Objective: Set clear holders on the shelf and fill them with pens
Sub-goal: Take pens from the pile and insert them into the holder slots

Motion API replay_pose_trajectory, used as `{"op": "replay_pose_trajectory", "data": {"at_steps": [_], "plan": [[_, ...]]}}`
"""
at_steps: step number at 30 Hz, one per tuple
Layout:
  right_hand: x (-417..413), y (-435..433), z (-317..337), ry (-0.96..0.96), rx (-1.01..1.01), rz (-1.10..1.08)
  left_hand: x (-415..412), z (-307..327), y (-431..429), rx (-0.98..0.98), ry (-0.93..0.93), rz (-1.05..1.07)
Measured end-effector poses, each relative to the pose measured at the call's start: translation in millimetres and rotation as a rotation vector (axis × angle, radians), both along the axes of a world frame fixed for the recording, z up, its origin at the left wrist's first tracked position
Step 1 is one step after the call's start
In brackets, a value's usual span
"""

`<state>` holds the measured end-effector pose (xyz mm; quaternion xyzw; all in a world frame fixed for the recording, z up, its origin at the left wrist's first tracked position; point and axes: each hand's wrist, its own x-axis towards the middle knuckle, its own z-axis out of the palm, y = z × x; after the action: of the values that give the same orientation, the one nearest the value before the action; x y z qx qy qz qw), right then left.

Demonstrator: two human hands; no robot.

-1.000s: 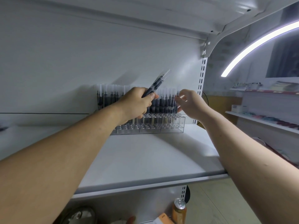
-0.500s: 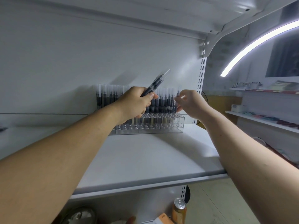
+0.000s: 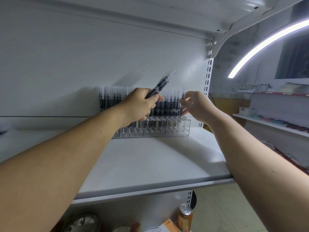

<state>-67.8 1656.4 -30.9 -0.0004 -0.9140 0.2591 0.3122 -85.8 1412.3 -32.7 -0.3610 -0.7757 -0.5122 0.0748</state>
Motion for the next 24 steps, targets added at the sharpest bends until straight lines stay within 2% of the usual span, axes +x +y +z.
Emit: {"op": "replay_pose_trajectory", "data": {"at_steps": [16,24], "plan": [[-2.8,4.5,-1.4,-0.038,-0.013,-0.002,0.1,-0.7,-0.8,-0.019,0.005,0.001],[4.5,5.9,-0.7,-0.102,0.124,-0.045,0.6,0.5,-1.2,-0.004,0.004,-0.003]]}}
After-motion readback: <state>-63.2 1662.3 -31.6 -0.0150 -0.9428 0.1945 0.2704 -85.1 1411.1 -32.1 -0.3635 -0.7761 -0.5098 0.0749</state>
